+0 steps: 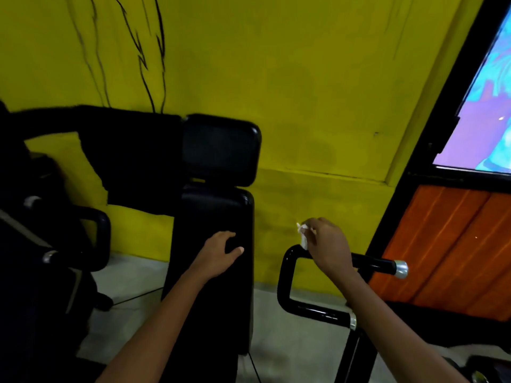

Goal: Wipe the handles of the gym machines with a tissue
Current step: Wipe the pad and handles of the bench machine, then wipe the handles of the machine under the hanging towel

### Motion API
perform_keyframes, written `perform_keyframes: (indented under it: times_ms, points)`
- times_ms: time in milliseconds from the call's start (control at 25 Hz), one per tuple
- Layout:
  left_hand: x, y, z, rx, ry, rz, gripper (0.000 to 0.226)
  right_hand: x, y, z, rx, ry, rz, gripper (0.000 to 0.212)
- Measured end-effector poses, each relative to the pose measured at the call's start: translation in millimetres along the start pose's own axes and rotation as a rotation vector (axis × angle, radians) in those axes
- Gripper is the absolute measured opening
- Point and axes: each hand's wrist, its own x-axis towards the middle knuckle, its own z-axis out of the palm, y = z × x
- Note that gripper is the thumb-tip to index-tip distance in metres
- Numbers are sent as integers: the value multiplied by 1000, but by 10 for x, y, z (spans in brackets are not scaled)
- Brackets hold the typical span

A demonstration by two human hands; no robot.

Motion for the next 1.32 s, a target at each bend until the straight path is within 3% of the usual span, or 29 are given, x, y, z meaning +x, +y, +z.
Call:
perform_keyframes:
  times_ms: [160,560,760,1080,1320]
  points:
    - [-482,245,-332,-33,18,-26,55,-41,-130,-187,-113,-201,-53,25]
    - [-1669,416,-1273,-168,51,-66,52,-264,-1144,-616,-37,-230,-153,24]
    - [-2514,277,-1514,-91,201,-152,52,-642,-1739,-499,90,-311,-292,30]
    - [-4037,88,-1980,2,425,-382,49,-1453,-3020,-405,188,-231,-482,22]
    - [-5007,150,-2295,64,691,-601,47,-1747,-3980,-401,339,-309,-787,26]
